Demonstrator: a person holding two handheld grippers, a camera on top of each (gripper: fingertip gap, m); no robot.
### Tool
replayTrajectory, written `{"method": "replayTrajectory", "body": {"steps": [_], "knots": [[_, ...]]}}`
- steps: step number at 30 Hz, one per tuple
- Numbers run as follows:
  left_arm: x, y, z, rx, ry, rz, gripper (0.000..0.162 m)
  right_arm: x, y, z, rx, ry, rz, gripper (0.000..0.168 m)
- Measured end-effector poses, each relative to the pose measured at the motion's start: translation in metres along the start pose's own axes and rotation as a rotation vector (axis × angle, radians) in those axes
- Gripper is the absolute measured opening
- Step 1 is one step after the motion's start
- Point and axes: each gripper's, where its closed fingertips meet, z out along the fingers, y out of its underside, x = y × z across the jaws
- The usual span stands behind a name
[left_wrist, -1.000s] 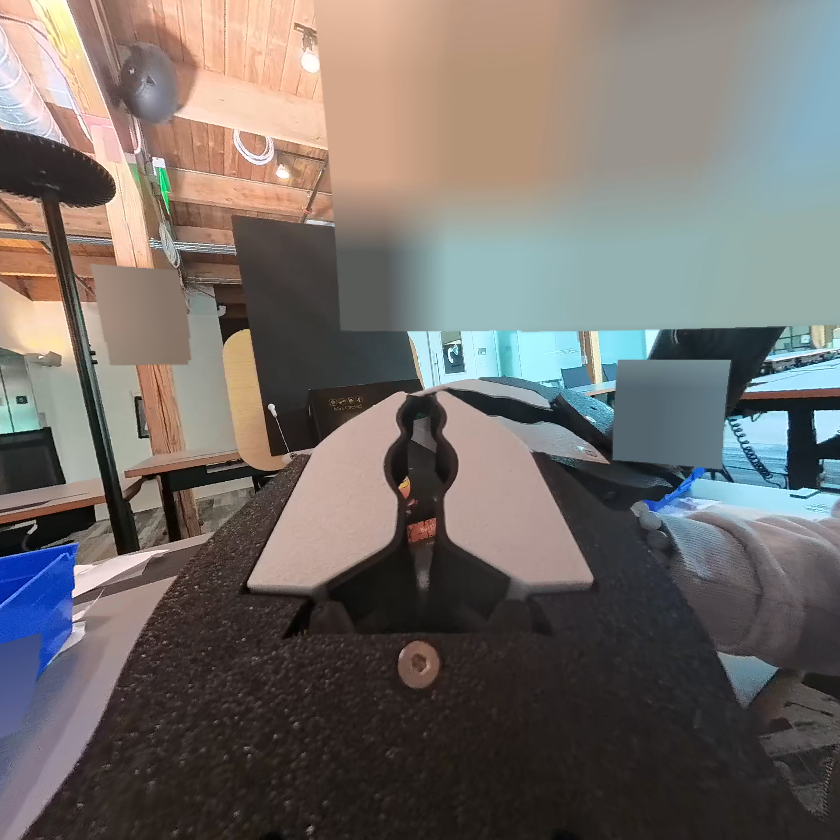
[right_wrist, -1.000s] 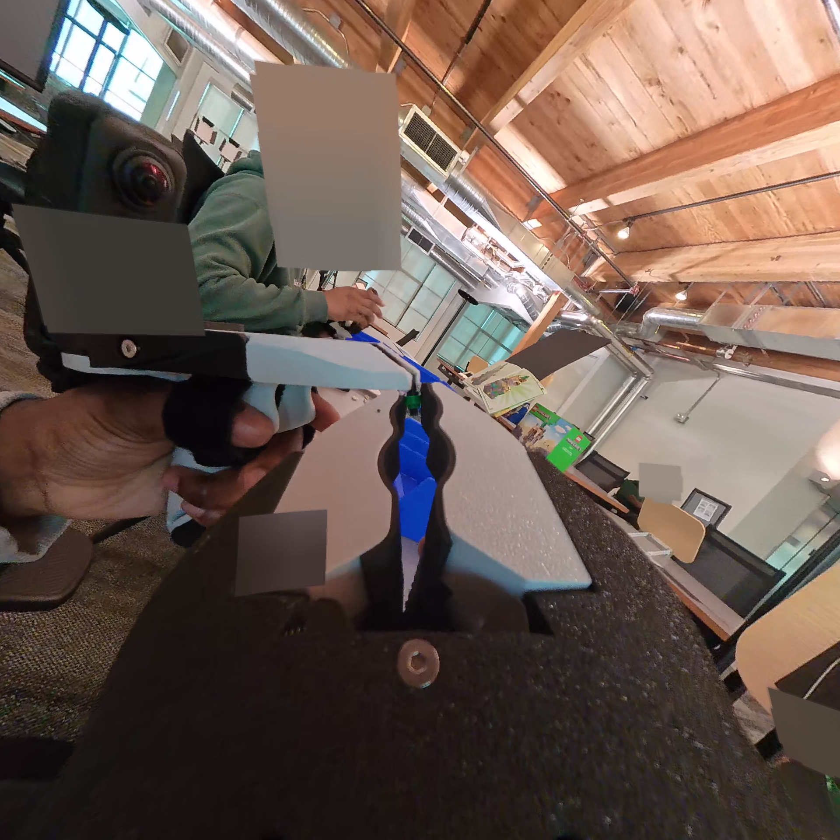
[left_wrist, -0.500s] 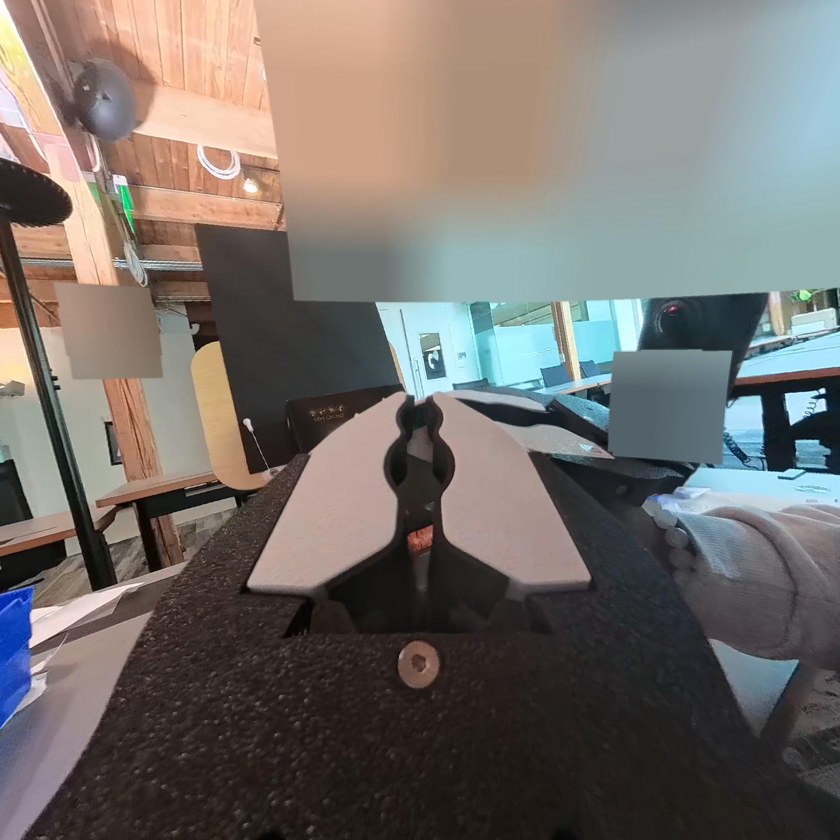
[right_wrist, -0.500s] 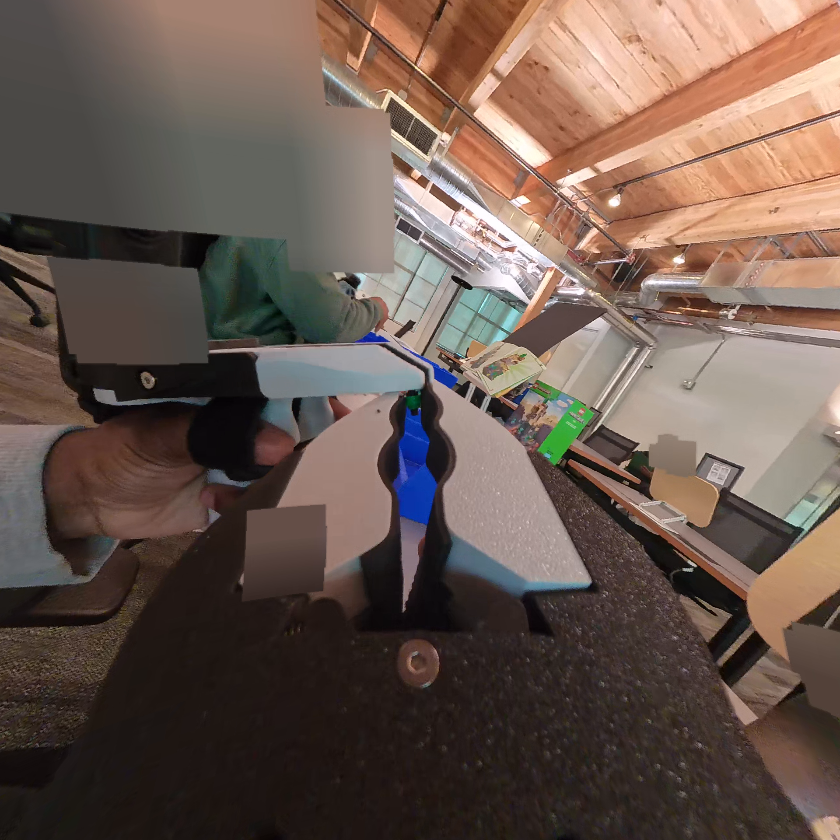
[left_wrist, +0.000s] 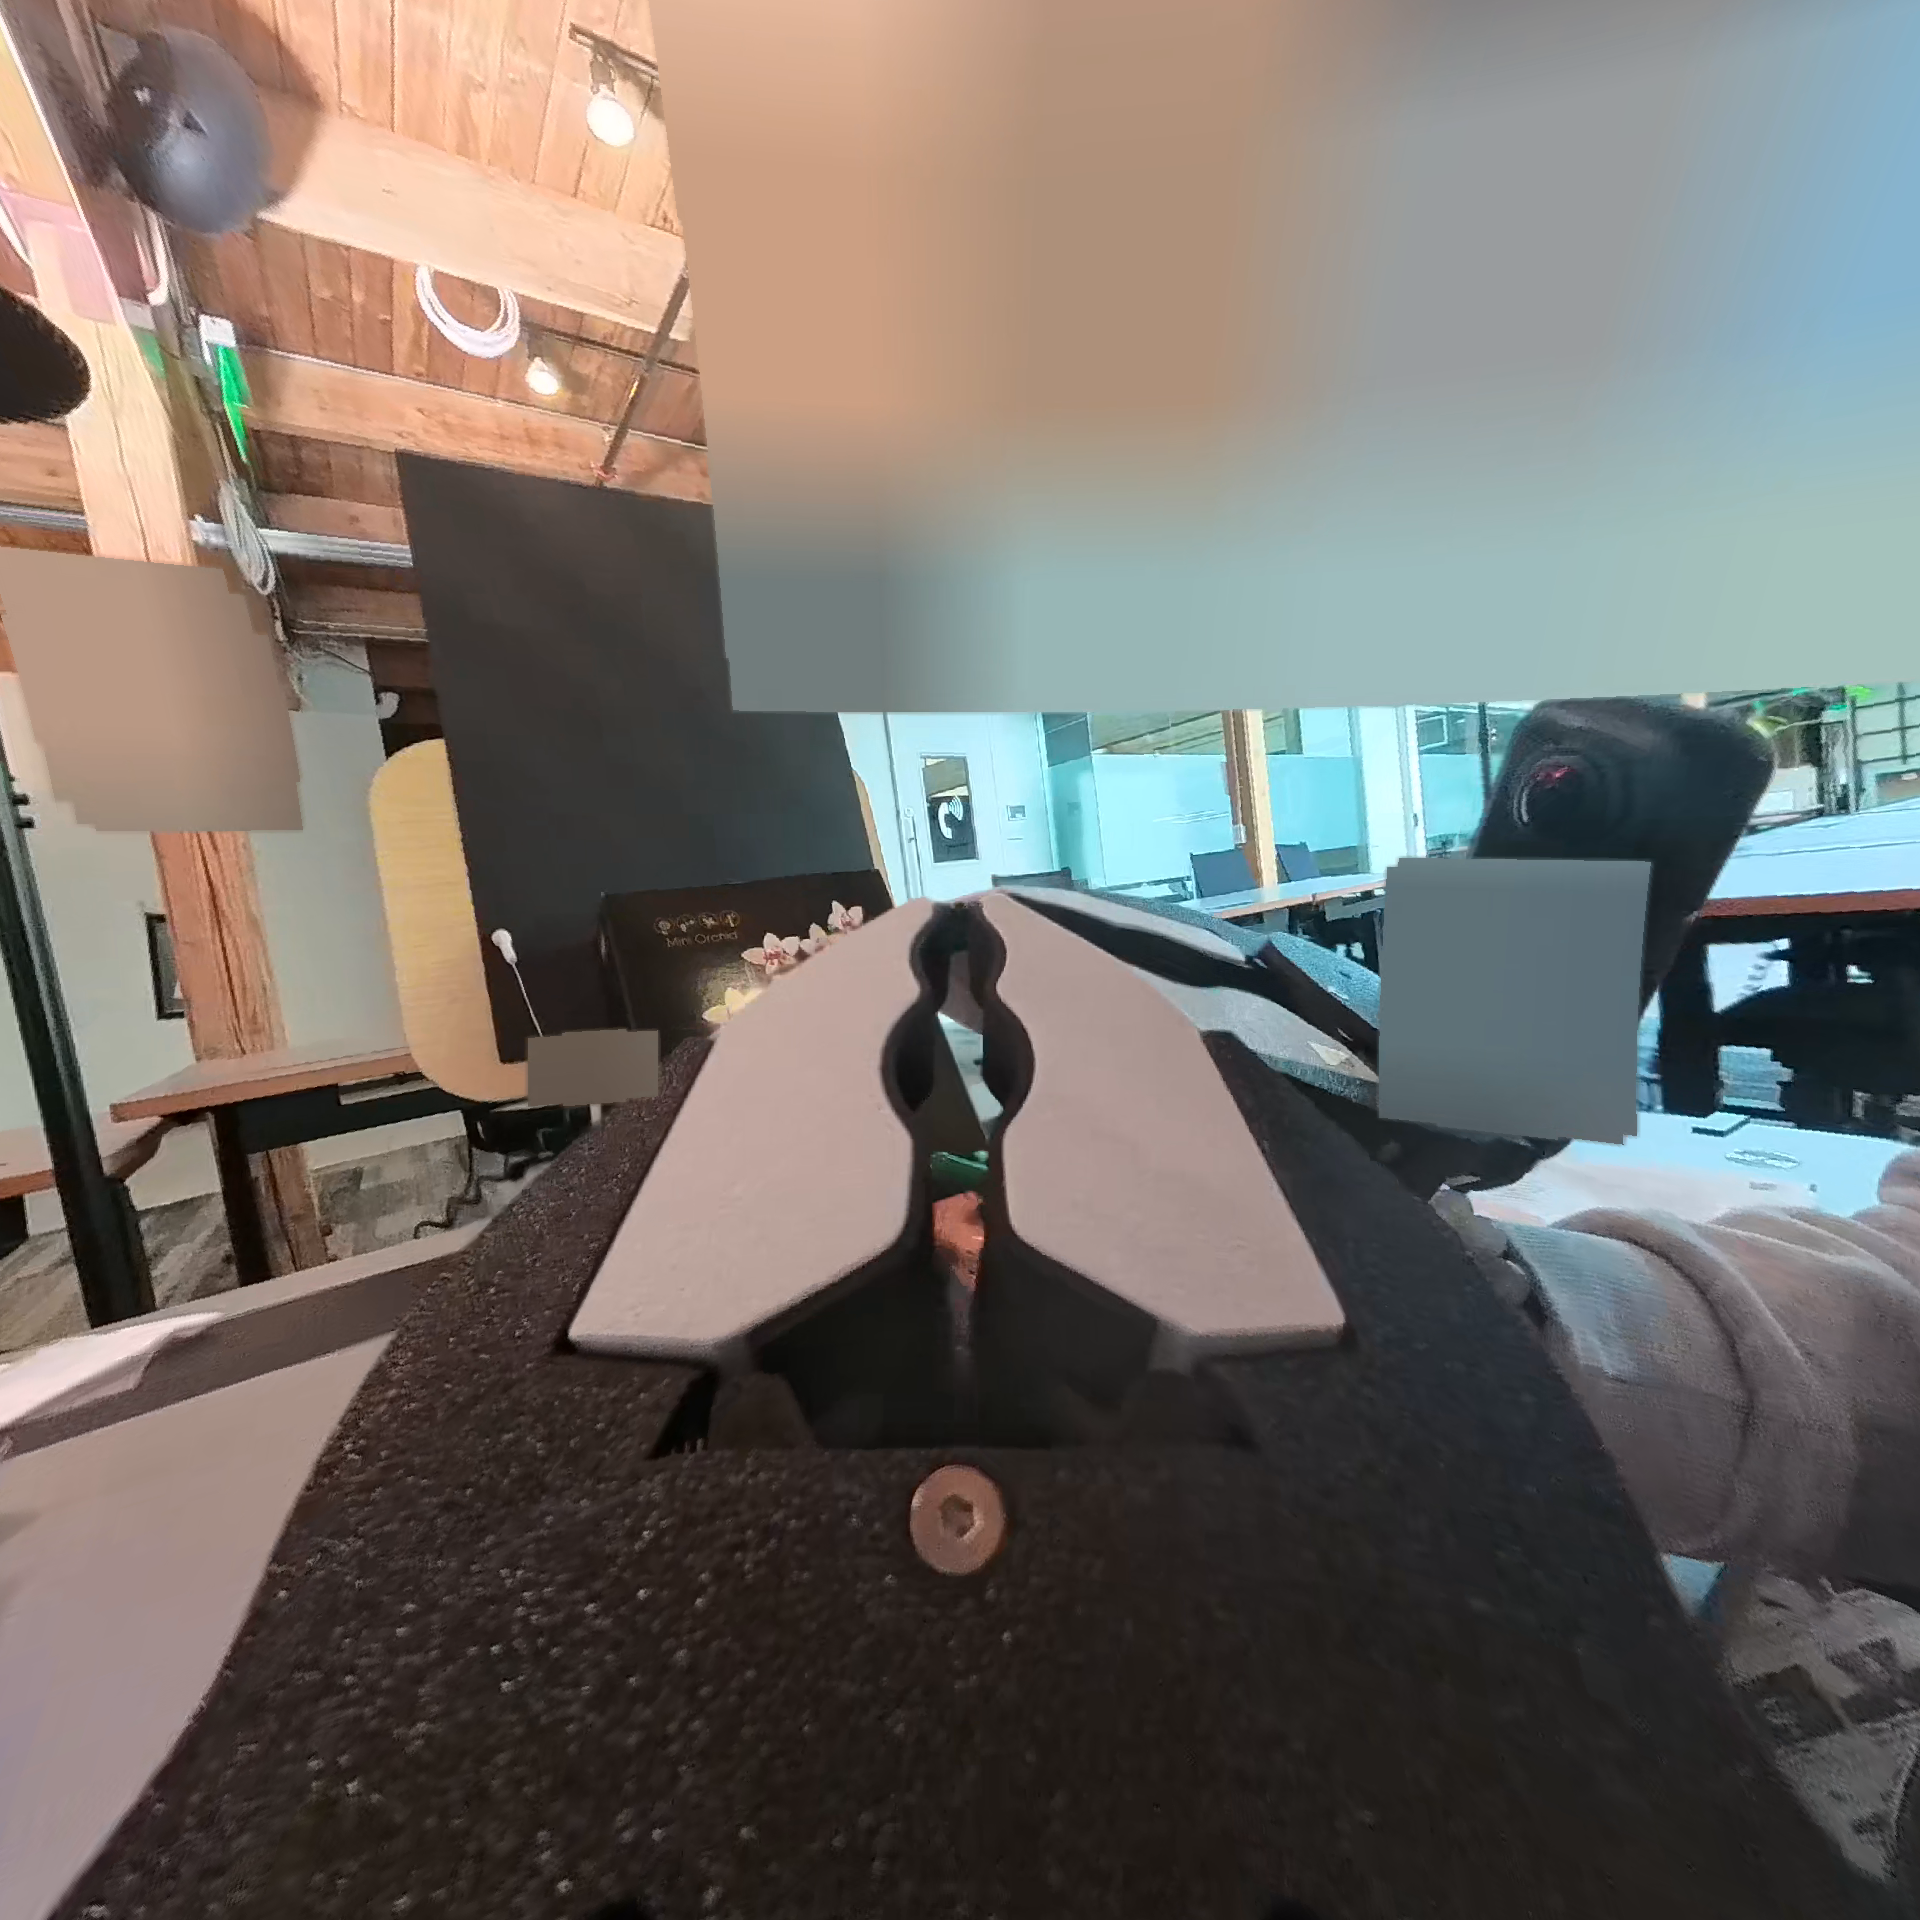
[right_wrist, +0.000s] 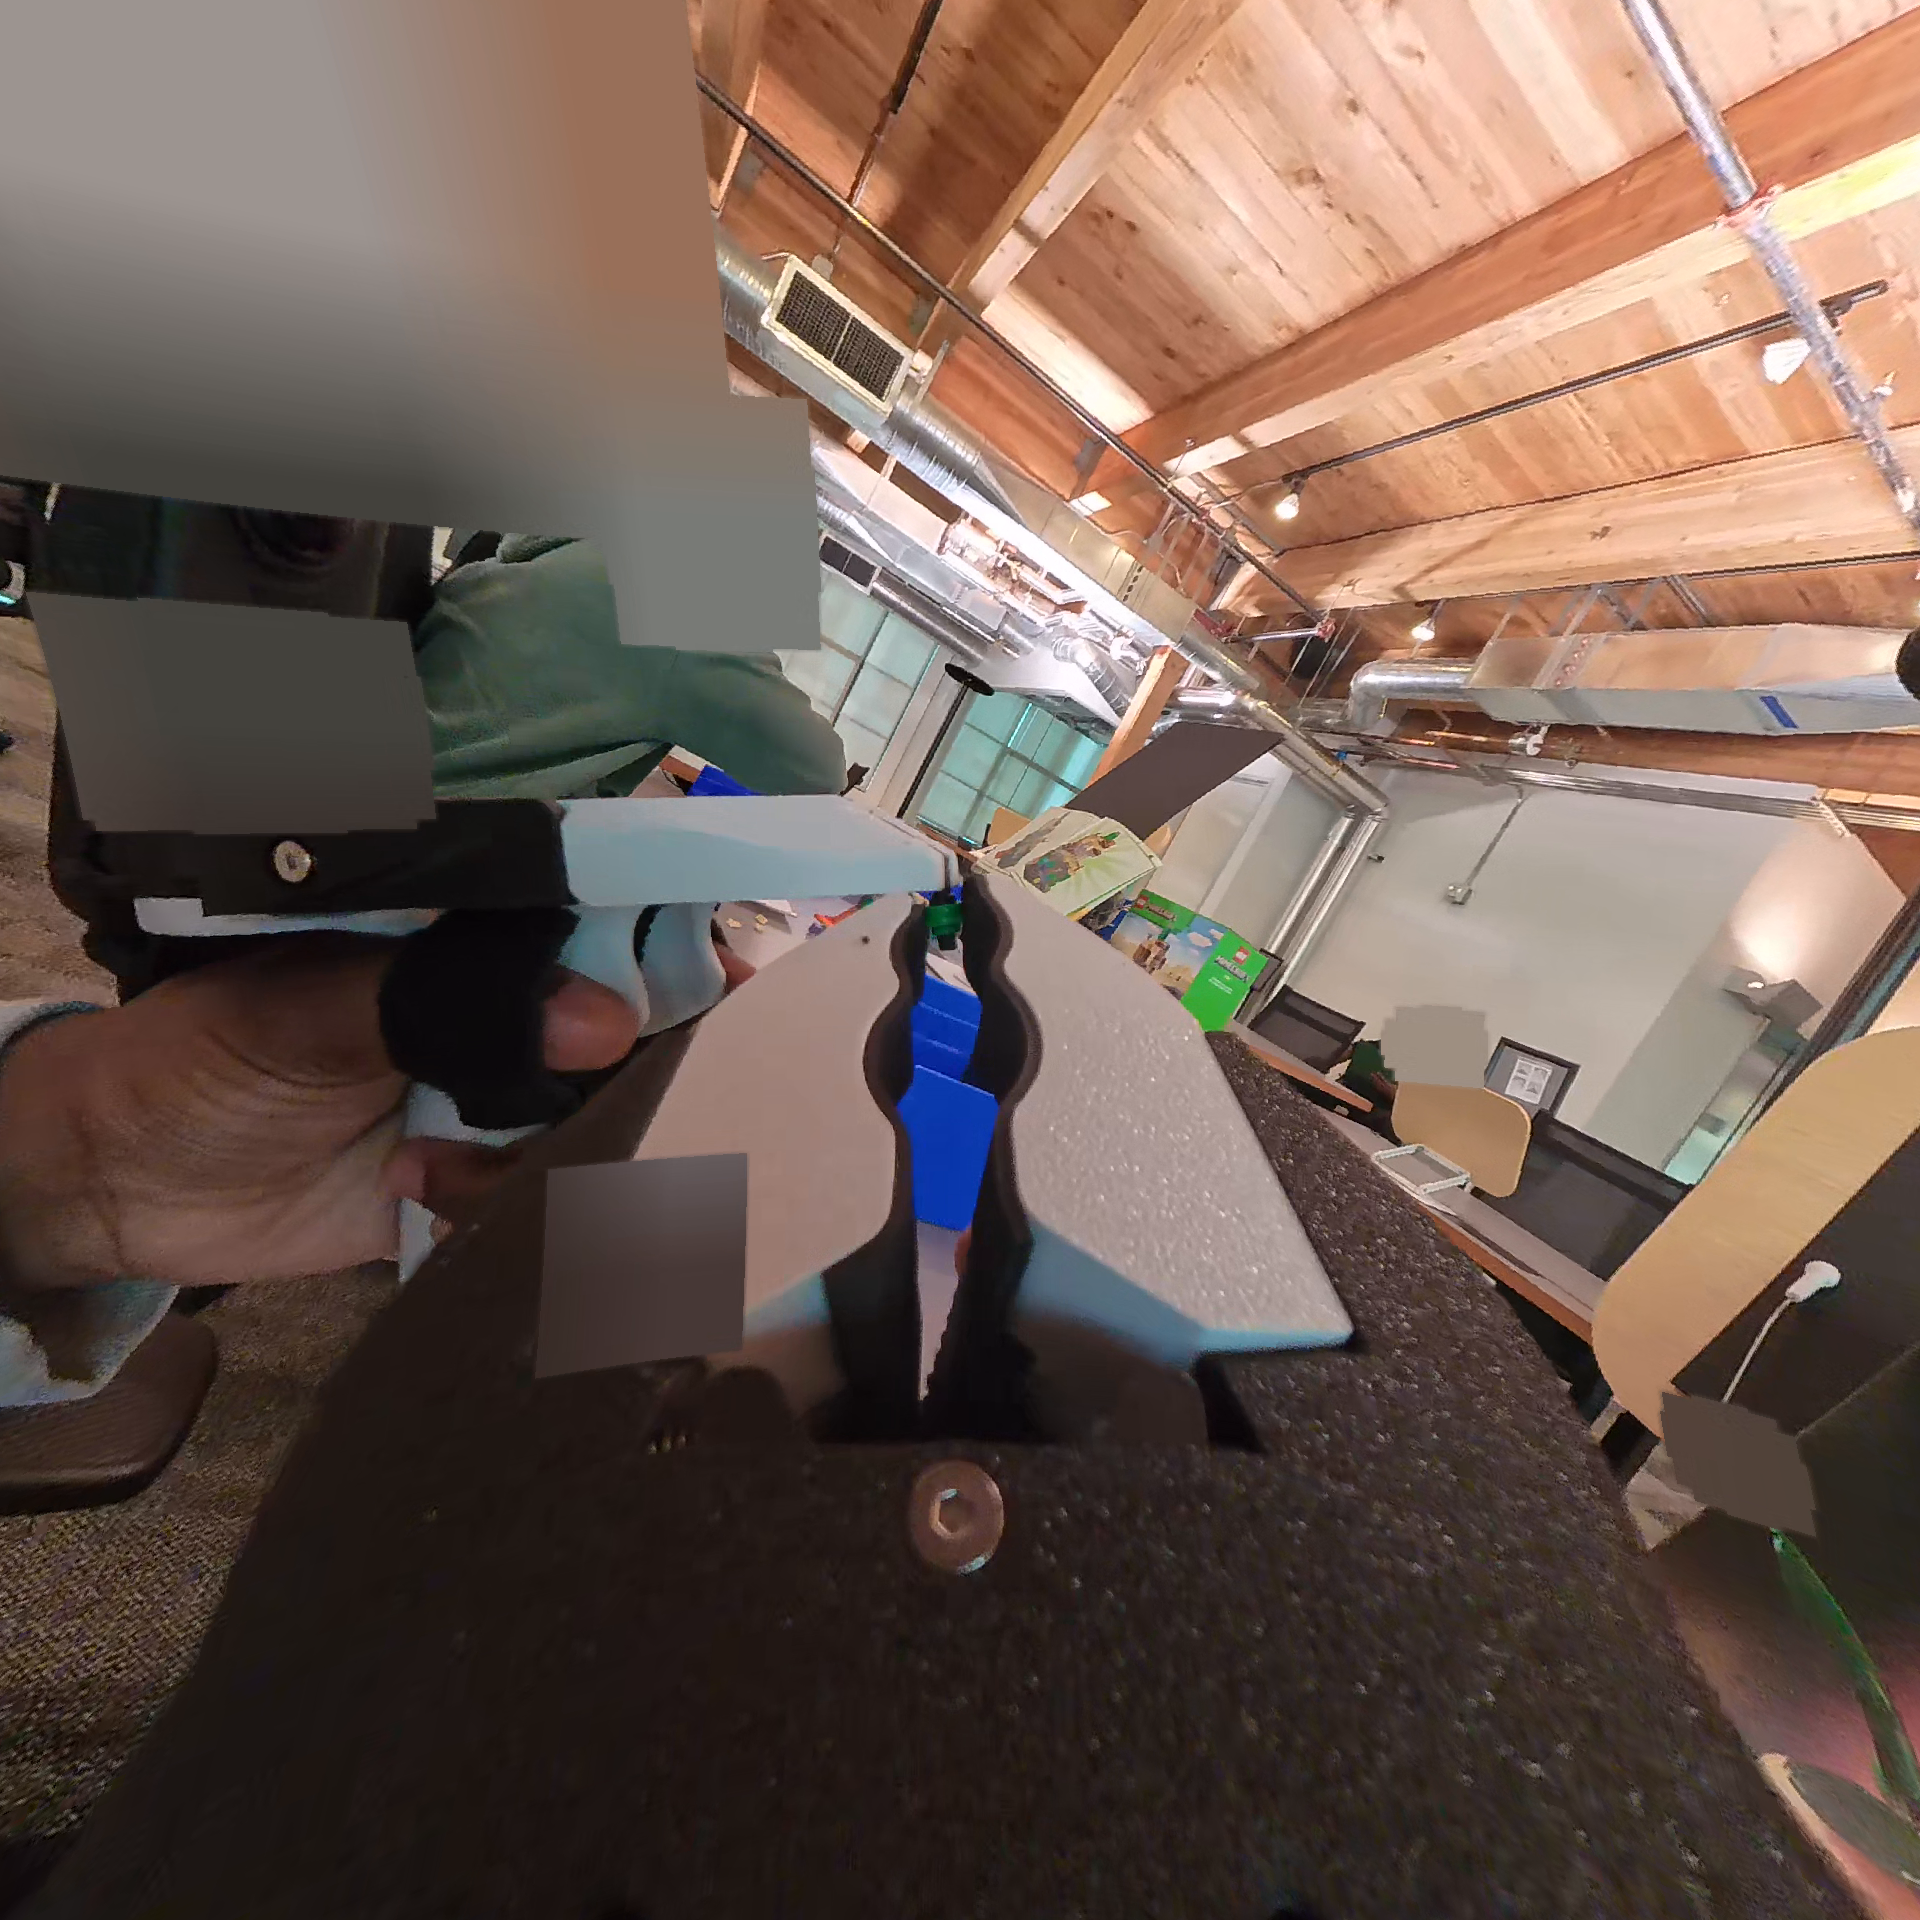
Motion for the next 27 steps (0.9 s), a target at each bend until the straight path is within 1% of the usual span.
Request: {"method": "replayTrajectory", "body": {"steps": [2,6,13,15,18,19,20,21,22,23,24,25,26,27], "knots": [[0.001,0.002,0.002,-0.011,0.008,-0.033,0.003,-0.001,0.002,-0.001,-0.008,0.004,-0.013,0.007],[0.001,0.001,0.003,0.005,-0.006,-0.032,0.002,0.000,0.001,-0.001,-0.004,0.009,-0.007,0.006],[0.000,-0.005,0.001,0.078,-0.062,-0.053,0.001,-0.004,-0.002,0.002,-0.003,0.011,0.031,0.006],[-0.002,-0.003,0.000,0.053,-0.074,-0.037,0.001,-0.004,0.003,0.003,-0.052,0.010,-0.022,0.006],[0.000,0.001,-0.003,0.011,-0.102,0.056,0.001,-0.006,0.008,0.002,-0.137,0.025,-0.211,0.005],[0.001,0.001,-0.005,0.006,-0.109,0.062,0.000,-0.007,0.010,0.002,-0.155,0.029,-0.230,0.006],[0.013,-0.012,-0.007,0.088,-0.043,0.061,0.000,-0.004,0.031,0.004,-0.275,0.031,-0.204,0.006],[0.031,-0.035,-0.009,0.181,0.033,0.072,0.000,0.000,0.084,-0.002,-0.497,0.016,-0.178,0.006],[0.033,-0.045,-0.006,0.169,-0.006,0.167,0.000,0.004,0.104,-0.011,-0.488,0.048,-0.100,0.006],[0.014,-0.042,-0.007,0.109,-0.115,0.273,0.000,0.004,0.083,-0.014,-0.355,0.056,0.007,0.005],[-0.008,-0.031,-0.013,0.072,-0.158,0.206,0.000,0.008,0.063,-0.013,-0.293,0.067,0.054,0.005],[-0.022,-0.020,-0.019,0.069,-0.145,0.047,0.000,0.012,0.051,-0.012,-0.260,0.078,0.050,0.005],[-0.029,-0.011,-0.022,0.066,-0.151,-0.018,0.000,0.015,0.044,-0.013,-0.219,0.076,0.078,0.005],[-0.027,-0.001,-0.020,0.024,-0.153,0.020,0.000,0.017,0.047,-0.014,-0.220,0.076,0.120,0.005]]}}
